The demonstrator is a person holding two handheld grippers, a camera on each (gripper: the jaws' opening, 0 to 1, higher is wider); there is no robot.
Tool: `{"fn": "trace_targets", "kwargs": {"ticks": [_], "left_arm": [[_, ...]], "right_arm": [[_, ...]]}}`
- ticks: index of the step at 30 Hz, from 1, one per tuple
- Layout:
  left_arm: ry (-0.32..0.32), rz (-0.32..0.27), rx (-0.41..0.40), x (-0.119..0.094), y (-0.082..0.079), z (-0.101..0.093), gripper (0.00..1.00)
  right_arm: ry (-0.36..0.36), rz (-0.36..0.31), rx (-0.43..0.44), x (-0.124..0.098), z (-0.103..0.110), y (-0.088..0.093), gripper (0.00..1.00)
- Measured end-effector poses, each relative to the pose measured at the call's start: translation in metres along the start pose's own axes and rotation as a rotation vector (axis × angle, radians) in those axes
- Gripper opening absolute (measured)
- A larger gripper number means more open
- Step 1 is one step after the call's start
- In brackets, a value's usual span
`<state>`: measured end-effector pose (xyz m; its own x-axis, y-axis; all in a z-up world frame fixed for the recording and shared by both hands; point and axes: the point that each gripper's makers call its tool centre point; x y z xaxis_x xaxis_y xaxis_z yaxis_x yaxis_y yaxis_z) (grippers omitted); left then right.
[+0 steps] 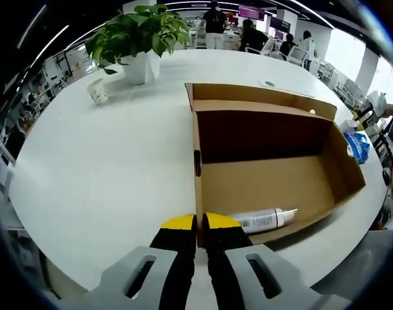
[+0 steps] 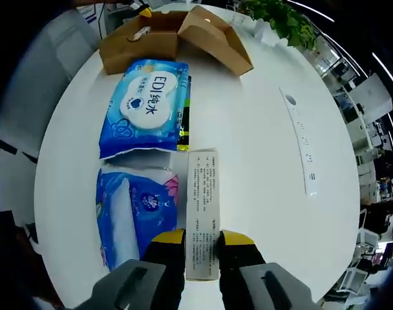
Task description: Operate the shoe box by opening the lid, removing the specified soft item, and placing it in the target area until the item is outside and the box remains undamaged.
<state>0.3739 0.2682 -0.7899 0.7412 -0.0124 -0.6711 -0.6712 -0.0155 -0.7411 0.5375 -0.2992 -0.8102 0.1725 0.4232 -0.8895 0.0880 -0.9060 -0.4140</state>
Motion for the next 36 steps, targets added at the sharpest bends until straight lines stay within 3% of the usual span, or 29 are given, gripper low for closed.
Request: {"fn": "trace_targets", "kwargs": {"ticks": [9,17,31,36], "left_arm": [[-0.001,-0.001,-0.002,-0.002,0.0,-0.003,0.02],[0.002,0.003,-0.002,-0.002,0.0,-0.002,0.02],[0.006,0.008,0.001,-0.001,0.0,-0.002,0.02],[0.008,0.002,0.008,-0.002,0.0,-0.003,0.03]], "right_arm": [[-0.009,0.035,0.01,0.002,0.006,0.016,0.16],[-0.005,0.043,0.01,0.0,0.005,0.014,0.16],[0.069,0.074,-0.024,-0.007,-0.008,0.013,0.21],[0.111,0.062,0.024,-0.017,-0.012,0.006,0.28]]}}
Point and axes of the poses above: the point that each gripper's makers call its tool centre point, and the gripper's own axes: x roughly forward along the fingers, z roughly to its left, y roughly out of its underside, and after that the axes turned 12 degrees about -z, right-handed
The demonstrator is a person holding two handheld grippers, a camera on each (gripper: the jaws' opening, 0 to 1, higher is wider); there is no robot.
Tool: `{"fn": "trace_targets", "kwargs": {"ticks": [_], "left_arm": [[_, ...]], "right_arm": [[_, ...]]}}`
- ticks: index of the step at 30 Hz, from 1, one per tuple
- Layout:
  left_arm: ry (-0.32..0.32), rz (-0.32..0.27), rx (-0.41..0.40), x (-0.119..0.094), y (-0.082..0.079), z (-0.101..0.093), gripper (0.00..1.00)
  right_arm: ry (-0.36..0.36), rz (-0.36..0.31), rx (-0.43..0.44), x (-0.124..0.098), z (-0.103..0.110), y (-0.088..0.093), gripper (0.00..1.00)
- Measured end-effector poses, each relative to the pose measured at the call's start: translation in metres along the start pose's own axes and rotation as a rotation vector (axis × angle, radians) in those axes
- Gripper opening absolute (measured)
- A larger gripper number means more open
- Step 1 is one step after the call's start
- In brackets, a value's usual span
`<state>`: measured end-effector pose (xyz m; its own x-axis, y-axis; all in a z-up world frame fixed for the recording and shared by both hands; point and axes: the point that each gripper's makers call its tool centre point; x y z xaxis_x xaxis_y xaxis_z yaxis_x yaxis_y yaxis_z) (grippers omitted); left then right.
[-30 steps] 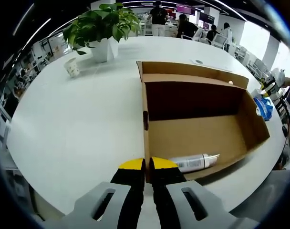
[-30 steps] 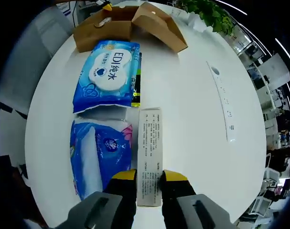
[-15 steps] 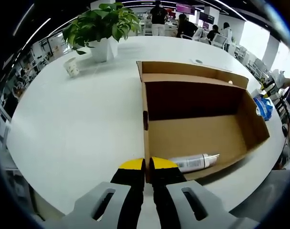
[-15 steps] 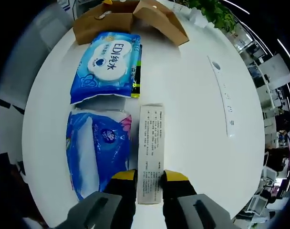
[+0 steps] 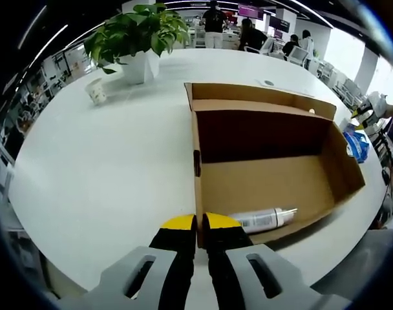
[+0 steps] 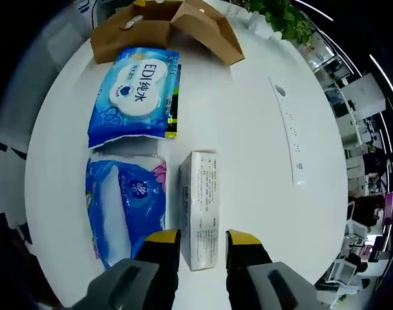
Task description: Operate the shoe box by opening the lid, removing the specified soft item, and placing it in the target area until the item is outside and the box remains undamaged.
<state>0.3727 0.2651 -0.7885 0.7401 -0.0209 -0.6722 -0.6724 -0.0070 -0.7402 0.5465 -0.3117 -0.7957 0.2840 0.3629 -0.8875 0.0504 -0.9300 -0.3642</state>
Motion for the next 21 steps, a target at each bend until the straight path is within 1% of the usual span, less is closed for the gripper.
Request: {"fn": "trace_targets", "kwargs": {"ticks": [2,5,8,13,14,17,21], "left_arm": [[0.0,-0.004,0.006,0.001,0.0,0.0,0.03],[0.0,-0.003,0.012,0.001,0.0,-0.001,0.03],[0.003,-0.006,0.018,0.001,-0.001,-0.001,0.03],[0.007,-0.006,0.031,0.0,-0.001,-0.003,0.03],[0.01,-0.006,0.038,0.0,-0.001,-0.003,0.03],[0.016,-0.011,0.057,-0.001,-0.001,-0.004,0.04],[0.029,-0.006,0.088,-0.005,-0.002,-0.007,0.04]], "right_arm": [[0.023,-0.006,0.0,-0.007,-0.002,-0.003,0.3],[0.048,-0.02,0.033,-0.014,-0.003,-0.007,0.32],[0.059,-0.025,0.071,-0.026,0.004,-0.012,0.36],[0.078,-0.04,0.145,-0.037,0.014,-0.019,0.42],[0.077,-0.053,0.161,-0.04,0.018,-0.024,0.43],[0.082,-0.074,0.19,-0.044,0.022,-0.029,0.45],[0.103,-0.102,0.256,-0.054,0.031,-0.04,0.5]]}}
Point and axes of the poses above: the point that each gripper's makers call its tool centre point, and the gripper's own axes: x roughly forward along the fingers, z roughly to its left, y roughly out of its underside, and after that the axes turned 12 degrees about -z, right-handed
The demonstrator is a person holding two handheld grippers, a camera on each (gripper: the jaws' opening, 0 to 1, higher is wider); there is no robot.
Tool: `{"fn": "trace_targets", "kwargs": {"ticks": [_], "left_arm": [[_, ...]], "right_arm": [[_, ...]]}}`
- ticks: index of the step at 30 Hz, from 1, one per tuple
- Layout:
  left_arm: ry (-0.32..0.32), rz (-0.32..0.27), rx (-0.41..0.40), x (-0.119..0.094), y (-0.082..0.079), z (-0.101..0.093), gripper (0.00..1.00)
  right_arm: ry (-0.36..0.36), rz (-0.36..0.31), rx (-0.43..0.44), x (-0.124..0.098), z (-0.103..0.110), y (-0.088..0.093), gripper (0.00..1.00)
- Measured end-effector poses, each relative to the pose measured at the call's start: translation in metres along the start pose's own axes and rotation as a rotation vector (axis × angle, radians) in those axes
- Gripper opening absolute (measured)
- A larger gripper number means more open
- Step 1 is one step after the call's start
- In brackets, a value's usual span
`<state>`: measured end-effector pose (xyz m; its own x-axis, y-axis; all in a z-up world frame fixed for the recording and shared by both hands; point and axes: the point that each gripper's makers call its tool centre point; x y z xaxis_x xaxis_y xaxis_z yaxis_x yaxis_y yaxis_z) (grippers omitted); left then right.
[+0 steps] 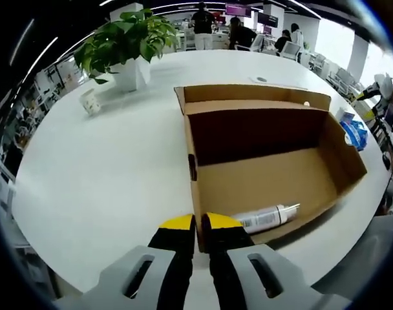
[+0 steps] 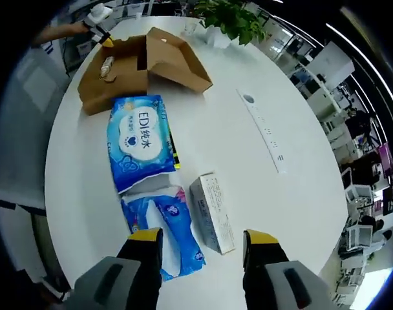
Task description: Operate the shoe box by opening the lid, removing the specified soft item, and placing it in the target area until the item is outside and the box remains undamaged.
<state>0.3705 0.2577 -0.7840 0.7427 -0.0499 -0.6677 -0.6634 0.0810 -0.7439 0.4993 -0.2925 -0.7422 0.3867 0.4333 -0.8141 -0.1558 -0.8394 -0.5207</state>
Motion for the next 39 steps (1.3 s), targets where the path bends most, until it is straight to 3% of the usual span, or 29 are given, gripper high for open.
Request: {"fn": "trace_targets", "kwargs": {"ticks": [15,22,31,39], "left_arm": [[0.091,0.001,0.079,-0.011,-0.013,-0.006,0.14],[0.149,0.001,0.163,-0.011,-0.023,-0.012,0.22],[0.18,-0.015,0.228,-0.012,-0.032,-0.015,0.23],[0.303,-0.002,0.283,-0.013,-0.039,-0.034,0.22]], "right_arm": [[0.006,-0.146,0.175,-0.019,0.063,-0.042,0.65],[0.014,-0.182,0.2,-0.028,0.093,-0.053,0.71],[0.05,-0.229,0.267,-0.033,0.119,-0.061,0.79],[0.108,-0.298,0.363,-0.033,0.139,-0.072,0.87]]}}
Point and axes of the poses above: the point that each gripper's makers call its tool centre point, and the gripper's own axes: x roughly forward along the fingers, z roughly to its left, y roughly out of its underside, and after that the axes turned 12 degrees about -z, right-handed
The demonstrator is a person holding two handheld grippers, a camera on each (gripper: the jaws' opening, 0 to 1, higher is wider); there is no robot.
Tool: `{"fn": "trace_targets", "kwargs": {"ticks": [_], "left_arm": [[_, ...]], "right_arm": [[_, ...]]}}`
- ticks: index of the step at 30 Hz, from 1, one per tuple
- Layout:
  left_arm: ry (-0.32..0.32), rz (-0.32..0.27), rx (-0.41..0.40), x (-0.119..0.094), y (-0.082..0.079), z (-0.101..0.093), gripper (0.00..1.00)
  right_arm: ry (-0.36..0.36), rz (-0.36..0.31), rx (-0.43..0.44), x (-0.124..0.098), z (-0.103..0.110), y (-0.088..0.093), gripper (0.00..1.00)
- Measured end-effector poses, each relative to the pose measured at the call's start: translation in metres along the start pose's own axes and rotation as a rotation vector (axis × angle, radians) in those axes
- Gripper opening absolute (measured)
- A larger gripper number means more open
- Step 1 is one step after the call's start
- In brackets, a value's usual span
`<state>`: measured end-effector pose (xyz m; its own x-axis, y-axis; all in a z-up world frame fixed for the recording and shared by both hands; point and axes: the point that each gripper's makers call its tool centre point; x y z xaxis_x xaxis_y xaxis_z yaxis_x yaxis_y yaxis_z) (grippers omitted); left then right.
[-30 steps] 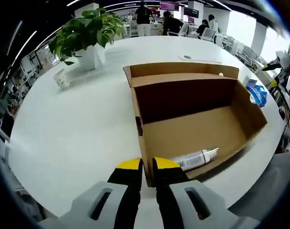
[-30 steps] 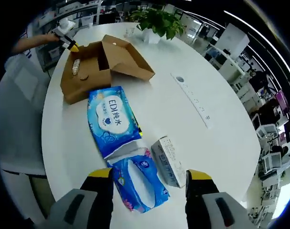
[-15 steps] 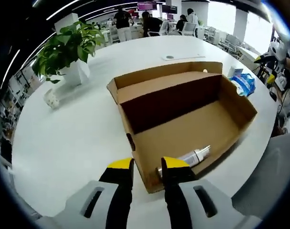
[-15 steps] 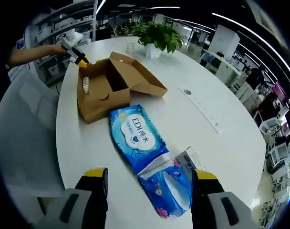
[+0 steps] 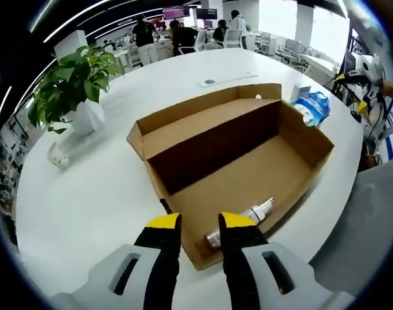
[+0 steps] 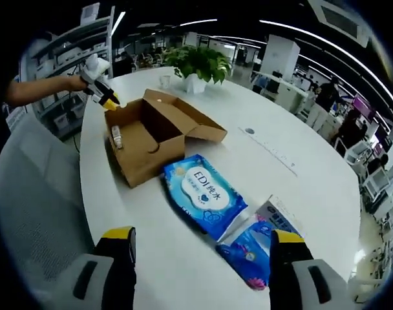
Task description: Operate the shoe box by opening the lid, removing the specified soft item, and placing it in the target area until the item is outside and the box remains undamaged.
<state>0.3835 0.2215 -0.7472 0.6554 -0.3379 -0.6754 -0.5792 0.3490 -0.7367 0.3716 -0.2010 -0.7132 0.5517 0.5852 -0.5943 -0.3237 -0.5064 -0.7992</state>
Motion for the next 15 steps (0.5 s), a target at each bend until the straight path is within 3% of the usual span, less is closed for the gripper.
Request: {"fn": "trace_targets", "kwargs": {"ticks": [9,15], "left_arm": [[0.119,0.026,0.103,0.008,-0.008,-0.014,0.33],[0.185,0.035,0.163,0.012,-0.012,-0.023,0.42]], "right_arm": [[0.032,-0.054,0.044,0.001,0.023,0.0,1.0],[0.072,-0.098,0.072,-0.004,0.032,0.001,1.0]]}}
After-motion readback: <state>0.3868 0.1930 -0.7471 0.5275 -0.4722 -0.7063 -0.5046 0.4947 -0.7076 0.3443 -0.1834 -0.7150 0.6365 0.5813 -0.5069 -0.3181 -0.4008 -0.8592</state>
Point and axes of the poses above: the point that each gripper's makers call its tool centre point, and the gripper's own axes: x roughly forward along the fingers, z roughly to its left, y roughly out of its underside, and after that the axes turned 12 degrees about -z, right-handed
